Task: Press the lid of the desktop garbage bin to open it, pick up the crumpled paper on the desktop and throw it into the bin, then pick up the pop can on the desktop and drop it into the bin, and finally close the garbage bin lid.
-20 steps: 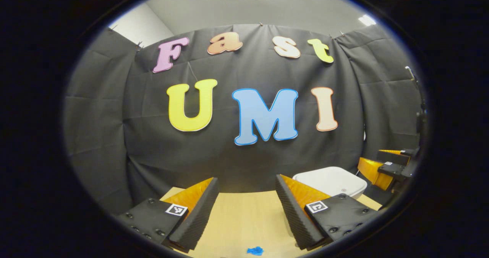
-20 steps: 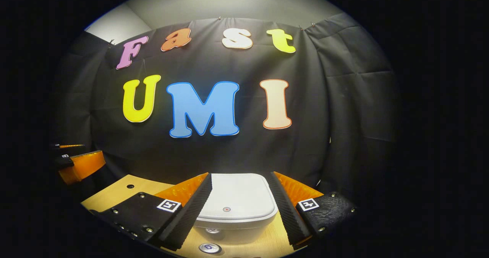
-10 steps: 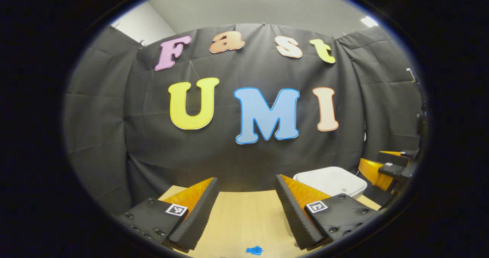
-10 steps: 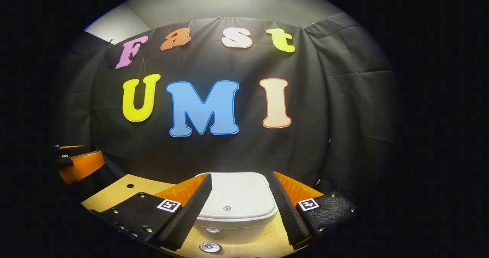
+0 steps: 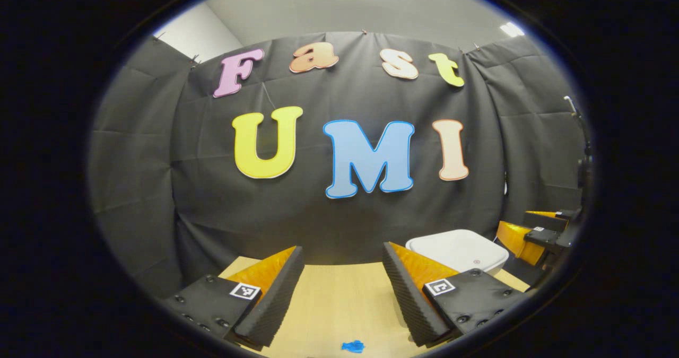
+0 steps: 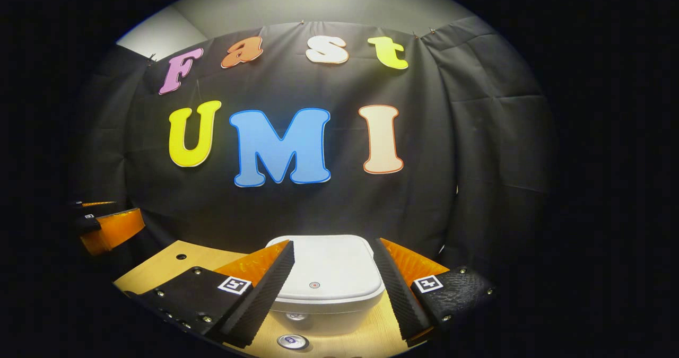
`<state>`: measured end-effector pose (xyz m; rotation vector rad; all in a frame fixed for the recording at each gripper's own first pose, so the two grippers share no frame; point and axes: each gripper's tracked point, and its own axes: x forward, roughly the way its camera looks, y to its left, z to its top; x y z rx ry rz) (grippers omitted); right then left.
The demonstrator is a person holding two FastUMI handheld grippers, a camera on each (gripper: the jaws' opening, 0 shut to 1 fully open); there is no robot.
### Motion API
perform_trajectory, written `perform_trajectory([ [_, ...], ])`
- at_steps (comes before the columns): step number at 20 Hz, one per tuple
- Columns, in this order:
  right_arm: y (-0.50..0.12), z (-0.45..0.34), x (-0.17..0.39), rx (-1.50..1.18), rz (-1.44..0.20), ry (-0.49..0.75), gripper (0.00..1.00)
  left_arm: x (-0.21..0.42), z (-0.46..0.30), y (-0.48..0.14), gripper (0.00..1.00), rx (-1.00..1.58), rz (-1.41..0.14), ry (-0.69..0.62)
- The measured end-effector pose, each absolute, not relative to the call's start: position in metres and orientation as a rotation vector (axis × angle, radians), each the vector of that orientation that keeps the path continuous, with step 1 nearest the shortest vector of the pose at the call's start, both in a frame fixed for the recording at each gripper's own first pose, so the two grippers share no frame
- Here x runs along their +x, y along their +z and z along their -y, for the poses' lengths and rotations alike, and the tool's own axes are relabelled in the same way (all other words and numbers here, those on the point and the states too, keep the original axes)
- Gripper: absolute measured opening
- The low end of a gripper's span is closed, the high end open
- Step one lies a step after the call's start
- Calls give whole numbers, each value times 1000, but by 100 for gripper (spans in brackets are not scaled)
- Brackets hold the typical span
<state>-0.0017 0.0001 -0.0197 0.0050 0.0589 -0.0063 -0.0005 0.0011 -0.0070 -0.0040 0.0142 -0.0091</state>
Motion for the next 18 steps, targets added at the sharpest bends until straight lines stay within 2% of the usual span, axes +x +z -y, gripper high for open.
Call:
perform_trajectory([
  [7, -35, 0, 10, -27, -101, -1, 96, 0, -3, -12, 100, -4, -26, -4],
  [15, -70, -16, 41, 30, -208, 86, 96, 1, -7, -18, 100, -14, -38, 8],
  [18, -76, -15, 46, 11, -221, 71, 96, 3, -9, -20, 100, -13, -43, 14],
])
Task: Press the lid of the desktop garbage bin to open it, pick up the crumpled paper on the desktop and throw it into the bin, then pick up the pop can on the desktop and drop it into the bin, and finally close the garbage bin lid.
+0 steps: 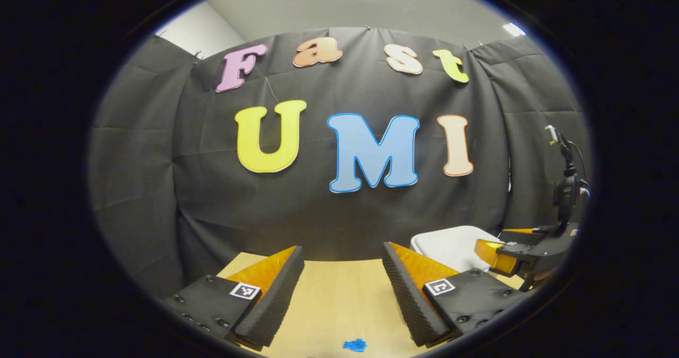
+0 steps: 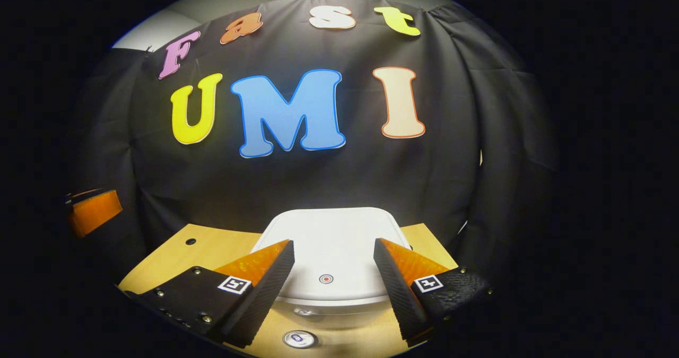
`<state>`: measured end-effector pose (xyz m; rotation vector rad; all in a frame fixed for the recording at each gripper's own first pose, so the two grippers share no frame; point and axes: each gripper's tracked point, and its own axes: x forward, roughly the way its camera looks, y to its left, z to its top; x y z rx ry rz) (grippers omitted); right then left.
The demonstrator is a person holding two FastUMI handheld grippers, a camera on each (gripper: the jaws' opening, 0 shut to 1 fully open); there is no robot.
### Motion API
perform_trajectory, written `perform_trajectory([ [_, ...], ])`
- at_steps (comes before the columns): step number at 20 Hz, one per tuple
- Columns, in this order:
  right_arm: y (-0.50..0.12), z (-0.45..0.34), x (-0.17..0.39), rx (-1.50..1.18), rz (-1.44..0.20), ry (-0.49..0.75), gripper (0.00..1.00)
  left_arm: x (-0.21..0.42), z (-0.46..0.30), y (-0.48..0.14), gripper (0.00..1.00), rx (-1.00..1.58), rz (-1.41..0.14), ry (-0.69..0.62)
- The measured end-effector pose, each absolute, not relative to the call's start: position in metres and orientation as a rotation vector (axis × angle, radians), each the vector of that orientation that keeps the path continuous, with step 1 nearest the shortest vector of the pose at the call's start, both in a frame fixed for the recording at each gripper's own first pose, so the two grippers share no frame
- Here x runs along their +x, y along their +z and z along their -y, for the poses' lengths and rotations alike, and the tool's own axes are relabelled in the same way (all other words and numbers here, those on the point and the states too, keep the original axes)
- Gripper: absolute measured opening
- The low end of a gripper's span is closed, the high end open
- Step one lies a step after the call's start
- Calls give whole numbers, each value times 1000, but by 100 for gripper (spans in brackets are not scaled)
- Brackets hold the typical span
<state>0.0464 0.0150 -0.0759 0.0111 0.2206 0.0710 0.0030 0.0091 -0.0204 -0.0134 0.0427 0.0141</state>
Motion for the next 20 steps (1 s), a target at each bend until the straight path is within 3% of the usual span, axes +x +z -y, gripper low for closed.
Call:
perform_trajectory([
  [6, -73, -11, 51, -16, -200, 50, 92, 5, -10, -26, 97, -15, -50, 15],
  [11, -71, -16, 53, 56, -197, 71, 92, 4, -9, -25, 100, -9, -51, 8],
  [13, -79, -15, 53, 66, -226, 60, 82, 4, -8, -25, 100, -8, -51, 4],
  [16, -81, -14, 56, 87, -249, 55, 51, 4, -8, -25, 97, -4, -51, 3],
  [17, -86, -12, 55, 88, -252, 49, 49, 4, -8, -25, 100, -3, -52, 3],
  [18, -85, -11, 55, 87, -249, 43, 34, 4, -8, -25, 100, -3, -53, 3],
  [19, -84, -7, 55, 82, -246, 24, 28, 4, -8, -25, 100, -2, -53, 4],
  [20, -83, -6, 55, 79, -244, 24, 14, 4, -8, -26, 97, -3, -53, 5],
])
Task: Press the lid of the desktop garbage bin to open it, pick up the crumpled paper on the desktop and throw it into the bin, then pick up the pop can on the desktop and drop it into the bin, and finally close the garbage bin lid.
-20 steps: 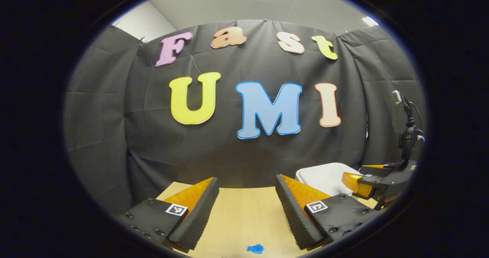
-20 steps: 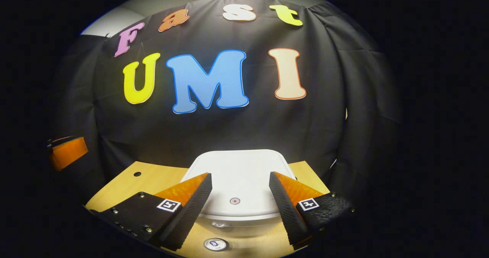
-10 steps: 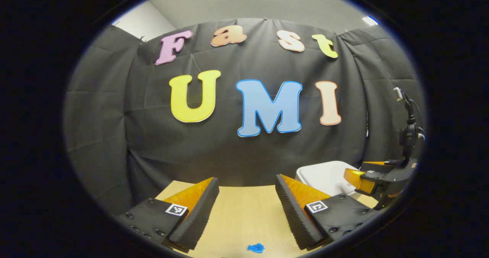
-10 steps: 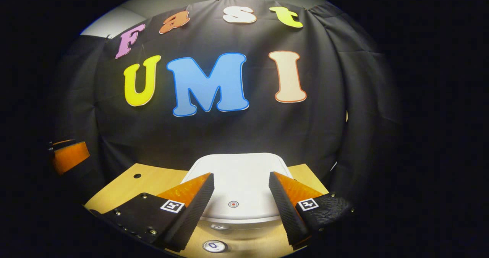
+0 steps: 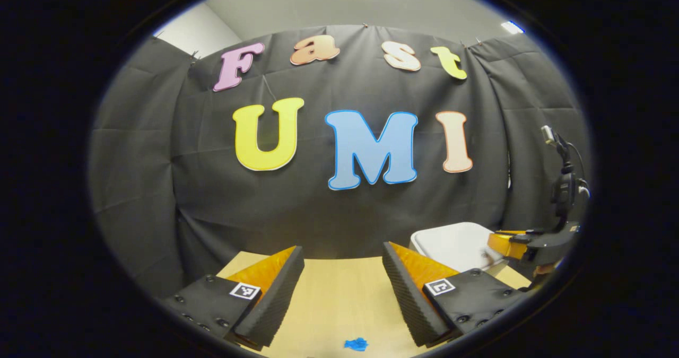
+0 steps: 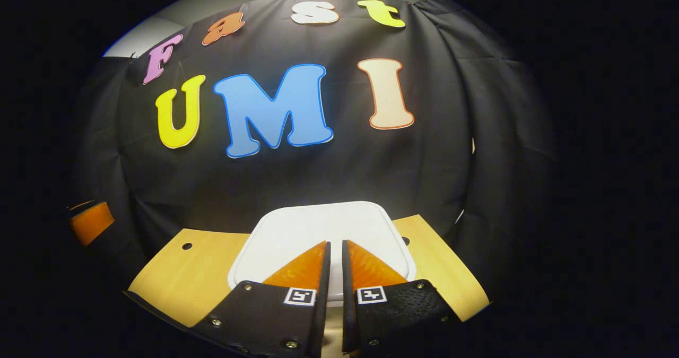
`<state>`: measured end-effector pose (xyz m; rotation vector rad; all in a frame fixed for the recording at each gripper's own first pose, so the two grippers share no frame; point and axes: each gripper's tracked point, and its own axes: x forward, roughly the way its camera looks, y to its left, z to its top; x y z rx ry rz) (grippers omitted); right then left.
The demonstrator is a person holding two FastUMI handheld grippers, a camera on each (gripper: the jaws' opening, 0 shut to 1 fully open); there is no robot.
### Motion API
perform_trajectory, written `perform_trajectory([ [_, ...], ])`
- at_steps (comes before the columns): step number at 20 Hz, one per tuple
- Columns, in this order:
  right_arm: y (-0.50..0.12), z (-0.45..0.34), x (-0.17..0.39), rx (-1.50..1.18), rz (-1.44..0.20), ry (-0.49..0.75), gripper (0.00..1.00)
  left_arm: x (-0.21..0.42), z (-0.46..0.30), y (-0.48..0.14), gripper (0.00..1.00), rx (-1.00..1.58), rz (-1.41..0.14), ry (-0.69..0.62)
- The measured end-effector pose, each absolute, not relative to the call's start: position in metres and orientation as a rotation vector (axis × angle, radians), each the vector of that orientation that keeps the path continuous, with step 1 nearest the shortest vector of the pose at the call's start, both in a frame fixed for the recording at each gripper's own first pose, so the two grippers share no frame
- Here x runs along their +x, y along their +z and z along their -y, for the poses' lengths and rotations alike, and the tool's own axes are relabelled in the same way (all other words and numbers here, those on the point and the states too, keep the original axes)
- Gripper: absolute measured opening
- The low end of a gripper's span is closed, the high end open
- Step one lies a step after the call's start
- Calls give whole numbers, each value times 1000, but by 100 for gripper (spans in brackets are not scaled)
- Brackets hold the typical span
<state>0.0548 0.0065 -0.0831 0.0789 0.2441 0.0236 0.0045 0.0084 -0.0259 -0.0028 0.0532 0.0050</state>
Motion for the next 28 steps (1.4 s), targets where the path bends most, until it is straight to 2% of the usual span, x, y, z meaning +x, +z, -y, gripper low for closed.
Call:
perform_trajectory([
  [1, -85, -8, 55, 73, -249, 22, 14, 4, -8, -26, 100, -4, -54, 5],
  [3, -83, -4, 56, 51, -251, 2, 13, 5, -8, -27, 99, -7, -57, 5],
  [5, -85, -1, 57, 48, -247, -11, 1, 5, -9, -27, 98, -8, -59, 6],
  [9, -95, -4, 58, 40, -278, 3, 1, 6, -9, -29, 97, -7, -62, 5],
  [10, -97, -5, 58, 33, -285, 4, 1, 6, -8, -29, 100, -8, -62, 4],
  [12, -105, -6, 58, 21, -315, 7, 1, 5, -8, -29, 100, -8, -64, 2],
  [18, -109, -8, 58, -36, -311, 18, 1, 6, -7, -31, 100, -21, -69, -6],
  [19, -112, -6, 58, -32, -315, 17, 1, 8, -6, -32, 97, -24, -71, -8],
  [21, -111, -7, 59, -19, -303, 17, 1, 9, -1, -32, 97, -25, -71, -16],
  [22, -107, -7, 60, -31, -286, 19, 1, 10, 0, -31, 100, -22, -72, -18],
  [24, -100, -5, 62, -21, -257, 17, 1, 9, 1, -31, 100, -11, -70, -22],
  [25, -96, -5, 61, -1, -250, 15, 0, 10, 0, -30, 97, -6, -68, -19],
  [26, -87, -6, 62, 19, -223, 12, 0, 9, -2, -28, 100, -5, -65, -16],
  [27, -74, -6, 62, 30, -188, 13, 1, 9, -2, -29, 97, -6, -65, -15],
  [28, -62, -7, 61, 28, -161, 15, 1, 8, -3, -31, 100, -8, -66, -14],
])
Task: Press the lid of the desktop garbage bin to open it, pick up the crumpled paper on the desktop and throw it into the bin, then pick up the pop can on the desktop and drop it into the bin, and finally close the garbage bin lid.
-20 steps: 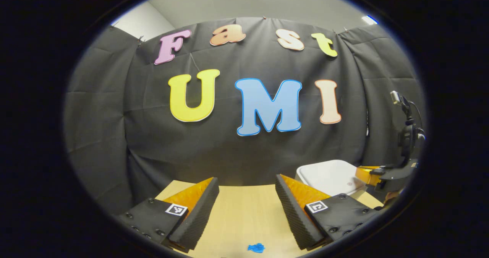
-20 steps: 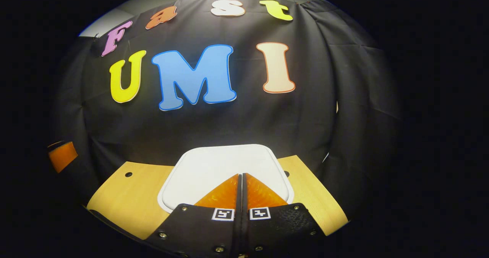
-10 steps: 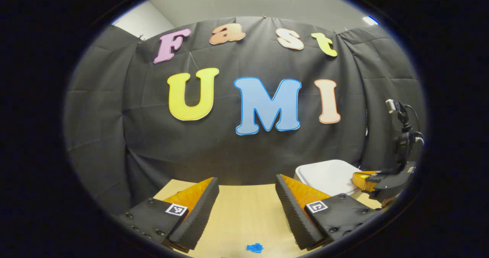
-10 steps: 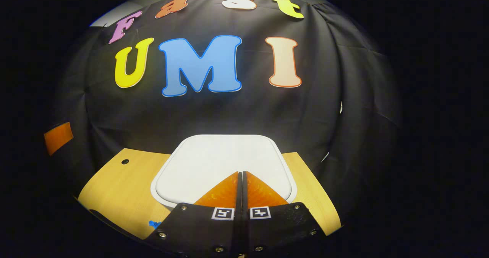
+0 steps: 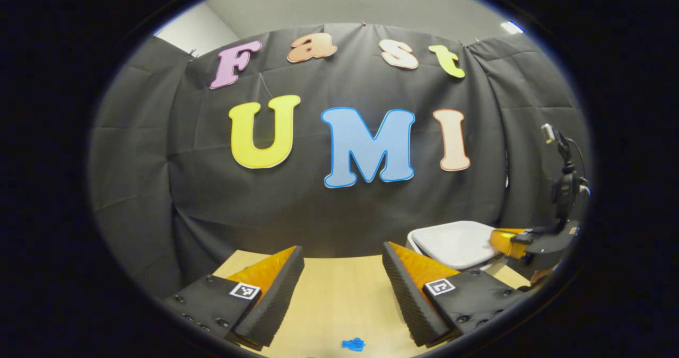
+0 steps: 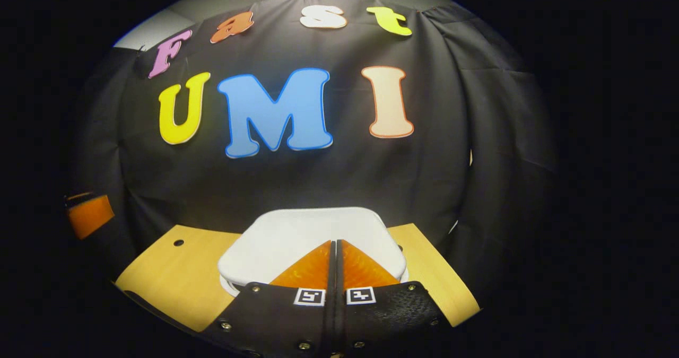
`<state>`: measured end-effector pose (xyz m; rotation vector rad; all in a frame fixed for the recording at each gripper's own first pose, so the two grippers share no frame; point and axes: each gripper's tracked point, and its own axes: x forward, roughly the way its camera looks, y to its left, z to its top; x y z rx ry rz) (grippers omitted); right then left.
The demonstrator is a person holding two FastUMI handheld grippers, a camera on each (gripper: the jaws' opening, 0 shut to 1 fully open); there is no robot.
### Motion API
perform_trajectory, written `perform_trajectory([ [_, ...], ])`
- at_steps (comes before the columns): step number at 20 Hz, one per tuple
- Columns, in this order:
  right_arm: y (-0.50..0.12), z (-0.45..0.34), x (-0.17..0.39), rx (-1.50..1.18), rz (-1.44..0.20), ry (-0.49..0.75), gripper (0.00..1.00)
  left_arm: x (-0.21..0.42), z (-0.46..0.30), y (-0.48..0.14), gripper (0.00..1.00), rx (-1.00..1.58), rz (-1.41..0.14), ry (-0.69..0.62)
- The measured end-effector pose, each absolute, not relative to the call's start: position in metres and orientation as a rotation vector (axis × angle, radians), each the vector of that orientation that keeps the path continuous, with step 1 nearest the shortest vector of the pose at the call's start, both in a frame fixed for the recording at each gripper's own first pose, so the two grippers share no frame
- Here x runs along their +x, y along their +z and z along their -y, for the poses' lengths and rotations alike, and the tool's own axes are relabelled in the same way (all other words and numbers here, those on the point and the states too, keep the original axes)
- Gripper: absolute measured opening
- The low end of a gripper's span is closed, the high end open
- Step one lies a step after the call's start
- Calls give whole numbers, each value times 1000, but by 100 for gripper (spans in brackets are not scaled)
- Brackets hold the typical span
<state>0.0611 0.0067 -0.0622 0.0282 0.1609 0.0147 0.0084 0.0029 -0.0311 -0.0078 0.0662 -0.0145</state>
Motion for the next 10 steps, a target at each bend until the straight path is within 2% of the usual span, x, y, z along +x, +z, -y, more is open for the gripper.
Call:
perform_trajectory([
  [2, -45, -9, 61, 14, -121, 23, 0, 9, -4, -34, 100, -13, -70, -12],
  [3, -35, -9, 61, 16, -97, 28, 0, 10, -4, -35, 97, -15, -72, -12],
  [4, -27, -8, 59, 27, -75, 31, 0, 10, -4, -36, 100, -15, -72, -12],
  [6, -15, -9, 55, 59, -43, 36, 0, 11, -3, -37, 97, -8, -72, -12],
  [10, -4, -11, 48, 86, -9, 47, 0, 12, -1, -41, 100, 0, -76, -18],
])
